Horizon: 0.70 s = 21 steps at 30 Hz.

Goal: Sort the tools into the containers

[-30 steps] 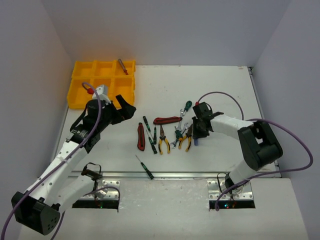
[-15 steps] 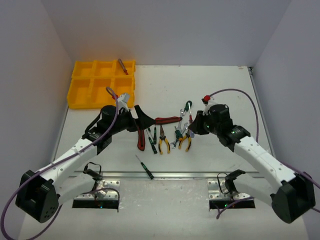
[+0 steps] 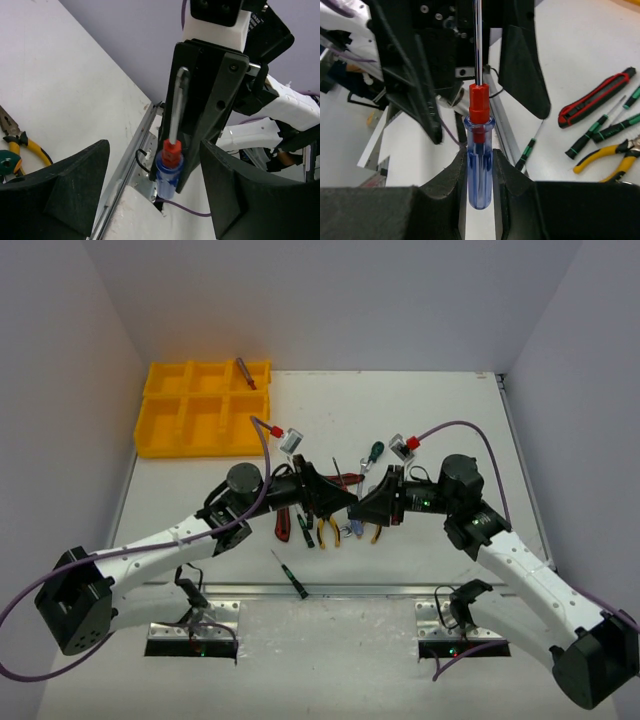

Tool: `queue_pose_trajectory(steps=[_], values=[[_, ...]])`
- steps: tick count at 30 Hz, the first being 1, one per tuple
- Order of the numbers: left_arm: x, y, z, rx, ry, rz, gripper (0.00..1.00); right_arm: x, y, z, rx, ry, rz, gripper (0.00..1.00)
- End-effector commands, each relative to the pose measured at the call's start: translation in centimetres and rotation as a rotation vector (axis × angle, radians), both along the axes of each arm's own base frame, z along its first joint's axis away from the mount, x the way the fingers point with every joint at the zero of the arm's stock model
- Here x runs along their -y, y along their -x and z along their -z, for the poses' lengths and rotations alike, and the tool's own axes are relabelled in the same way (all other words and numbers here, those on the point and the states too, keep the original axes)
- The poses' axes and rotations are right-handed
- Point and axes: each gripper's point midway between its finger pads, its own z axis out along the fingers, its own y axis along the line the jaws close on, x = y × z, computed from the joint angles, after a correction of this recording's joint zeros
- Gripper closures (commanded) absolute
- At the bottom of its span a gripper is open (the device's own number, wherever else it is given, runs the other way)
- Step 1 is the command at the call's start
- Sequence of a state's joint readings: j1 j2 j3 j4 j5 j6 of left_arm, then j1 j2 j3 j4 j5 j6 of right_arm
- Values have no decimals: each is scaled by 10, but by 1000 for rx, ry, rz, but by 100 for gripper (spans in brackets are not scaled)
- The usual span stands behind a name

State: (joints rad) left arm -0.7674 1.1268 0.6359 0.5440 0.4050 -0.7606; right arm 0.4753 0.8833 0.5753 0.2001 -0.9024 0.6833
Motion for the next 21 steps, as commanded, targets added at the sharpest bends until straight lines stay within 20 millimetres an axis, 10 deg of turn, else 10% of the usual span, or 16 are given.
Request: queue_pose_trajectory(steps=[1,3,6,8,9,14,21], values=[[13,-7,-38,96,87,-2,71,-2,15,-28,82,-75,-97,99],[18,-8,-40,99,90,12,97,-2,13,-25,73,-60,-87,91],[24,-16,-41,102,45,-19,100,3,-11,-15,59,4,71,50],[14,-47,-40,80,-24,-195,100,16,-41,-9,39,75,280,7],[1,-72,-30,39,-98,-338,100,31,-59,0,-3,140,435,1],[-95,-156,43,-190,-500,-806,100,117,-86,39,-119,407,946,1],[-233,-285,12,-240,-563,-1272,100,133,-71,23,-7,360,974,1]])
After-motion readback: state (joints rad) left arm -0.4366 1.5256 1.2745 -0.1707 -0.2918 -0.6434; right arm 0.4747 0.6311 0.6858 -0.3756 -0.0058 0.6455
